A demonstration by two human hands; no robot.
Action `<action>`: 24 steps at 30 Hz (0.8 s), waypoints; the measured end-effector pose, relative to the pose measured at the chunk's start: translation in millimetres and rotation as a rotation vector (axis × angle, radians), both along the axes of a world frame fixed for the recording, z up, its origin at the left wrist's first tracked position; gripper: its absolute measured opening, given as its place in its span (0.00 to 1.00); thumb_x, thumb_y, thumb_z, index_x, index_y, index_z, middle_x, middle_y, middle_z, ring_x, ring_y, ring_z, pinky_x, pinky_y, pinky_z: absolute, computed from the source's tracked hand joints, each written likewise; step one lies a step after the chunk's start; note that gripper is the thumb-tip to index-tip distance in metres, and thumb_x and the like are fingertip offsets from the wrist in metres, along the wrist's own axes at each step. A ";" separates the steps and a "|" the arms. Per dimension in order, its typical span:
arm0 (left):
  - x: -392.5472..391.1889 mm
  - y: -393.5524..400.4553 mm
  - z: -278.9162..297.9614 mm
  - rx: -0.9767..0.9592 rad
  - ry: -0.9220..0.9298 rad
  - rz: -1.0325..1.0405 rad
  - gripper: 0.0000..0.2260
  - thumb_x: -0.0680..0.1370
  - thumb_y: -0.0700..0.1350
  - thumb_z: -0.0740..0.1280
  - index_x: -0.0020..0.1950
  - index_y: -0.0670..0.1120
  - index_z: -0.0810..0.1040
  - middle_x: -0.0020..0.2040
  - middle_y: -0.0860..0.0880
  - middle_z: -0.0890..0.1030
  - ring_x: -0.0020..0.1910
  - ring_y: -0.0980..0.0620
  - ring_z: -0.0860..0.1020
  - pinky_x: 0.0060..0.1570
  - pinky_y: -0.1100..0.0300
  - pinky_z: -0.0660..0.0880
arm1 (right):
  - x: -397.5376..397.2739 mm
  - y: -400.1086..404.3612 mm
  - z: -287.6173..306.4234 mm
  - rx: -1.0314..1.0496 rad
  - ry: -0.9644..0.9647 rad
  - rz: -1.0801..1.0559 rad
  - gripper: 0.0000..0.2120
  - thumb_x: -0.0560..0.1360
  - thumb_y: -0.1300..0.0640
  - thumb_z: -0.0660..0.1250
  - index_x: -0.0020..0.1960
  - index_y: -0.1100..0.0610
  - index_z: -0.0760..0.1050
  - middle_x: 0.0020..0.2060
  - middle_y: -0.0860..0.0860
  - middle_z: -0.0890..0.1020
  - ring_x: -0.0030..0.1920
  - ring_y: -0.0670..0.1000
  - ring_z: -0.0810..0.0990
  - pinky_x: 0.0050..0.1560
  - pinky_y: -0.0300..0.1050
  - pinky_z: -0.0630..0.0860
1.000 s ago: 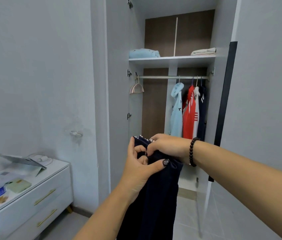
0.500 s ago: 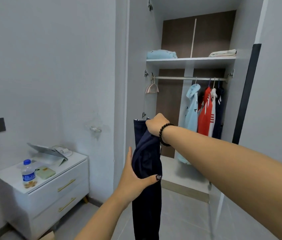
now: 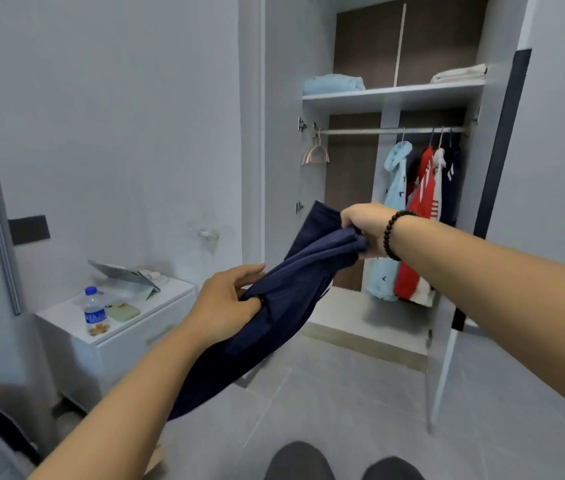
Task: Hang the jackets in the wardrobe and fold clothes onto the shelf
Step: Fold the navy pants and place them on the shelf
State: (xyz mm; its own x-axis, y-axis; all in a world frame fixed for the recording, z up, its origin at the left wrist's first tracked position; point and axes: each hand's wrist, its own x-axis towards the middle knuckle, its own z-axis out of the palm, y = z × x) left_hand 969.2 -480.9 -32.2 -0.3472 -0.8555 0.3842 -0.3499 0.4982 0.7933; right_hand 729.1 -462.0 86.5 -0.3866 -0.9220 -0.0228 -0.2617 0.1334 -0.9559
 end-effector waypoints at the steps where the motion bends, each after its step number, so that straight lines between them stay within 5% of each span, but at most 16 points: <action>1: -7.6 13.4 -9.9 -0.004 -0.034 -0.034 0.22 0.72 0.35 0.65 0.61 0.55 0.81 0.50 0.62 0.84 0.50 0.62 0.82 0.55 0.63 0.78 | -12.4 12.7 -14.0 0.063 0.024 0.002 0.07 0.71 0.68 0.55 0.36 0.59 0.65 0.27 0.55 0.69 0.20 0.52 0.73 0.26 0.42 0.75; 4: -36.0 56.0 -50.8 0.030 -0.198 -0.206 0.19 0.71 0.35 0.65 0.45 0.60 0.84 0.41 0.58 0.85 0.42 0.59 0.83 0.47 0.62 0.80 | -53.1 54.9 -69.0 0.247 0.022 0.013 0.06 0.73 0.67 0.54 0.41 0.60 0.67 0.29 0.56 0.72 0.25 0.53 0.73 0.25 0.40 0.74; 9: -95.7 122.3 -129.1 0.029 -0.505 -0.514 0.12 0.71 0.38 0.67 0.50 0.49 0.85 0.38 0.50 0.84 0.34 0.60 0.76 0.37 0.65 0.73 | -116.6 136.3 -177.6 0.503 -0.039 -0.006 0.04 0.73 0.67 0.55 0.43 0.60 0.66 0.32 0.56 0.69 0.30 0.55 0.69 0.29 0.41 0.68; 12: -130.3 152.8 -155.8 -0.036 -0.582 -0.622 0.14 0.72 0.38 0.66 0.55 0.47 0.84 0.43 0.53 0.84 0.39 0.57 0.77 0.41 0.64 0.74 | -147.2 186.9 -229.2 0.598 -0.093 -0.084 0.06 0.73 0.65 0.54 0.40 0.62 0.68 0.30 0.57 0.73 0.28 0.57 0.71 0.27 0.40 0.69; 19: -182.5 196.2 -173.3 -0.213 -0.639 -0.770 0.16 0.74 0.42 0.65 0.61 0.48 0.82 0.56 0.55 0.84 0.52 0.57 0.80 0.54 0.69 0.72 | -201.9 264.7 -285.7 0.467 -0.327 -0.339 0.03 0.71 0.62 0.58 0.40 0.60 0.70 0.31 0.55 0.75 0.30 0.56 0.73 0.32 0.42 0.71; 22: -190.1 201.8 -183.8 -0.087 -0.569 -0.806 0.16 0.75 0.48 0.66 0.62 0.54 0.81 0.57 0.60 0.83 0.53 0.63 0.80 0.54 0.71 0.72 | -209.5 283.7 -316.9 0.464 -0.481 -0.355 0.10 0.70 0.55 0.66 0.46 0.62 0.78 0.40 0.59 0.83 0.37 0.59 0.80 0.37 0.45 0.76; 24: -195.0 195.2 -192.7 0.034 -0.529 -0.752 0.18 0.79 0.54 0.64 0.69 0.56 0.75 0.67 0.60 0.76 0.66 0.66 0.72 0.67 0.66 0.67 | -207.2 288.2 -339.8 0.504 -0.572 -0.324 0.18 0.69 0.51 0.72 0.53 0.63 0.80 0.49 0.61 0.84 0.45 0.61 0.82 0.43 0.48 0.78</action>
State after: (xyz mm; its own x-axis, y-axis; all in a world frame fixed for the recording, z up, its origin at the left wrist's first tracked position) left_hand 774.2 -285.7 -225.0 -0.9400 -0.3412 -0.0045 -0.2646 0.7207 0.6408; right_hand 522.0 -173.7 -253.3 -0.4345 -0.5935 -0.6775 0.3721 0.5667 -0.7351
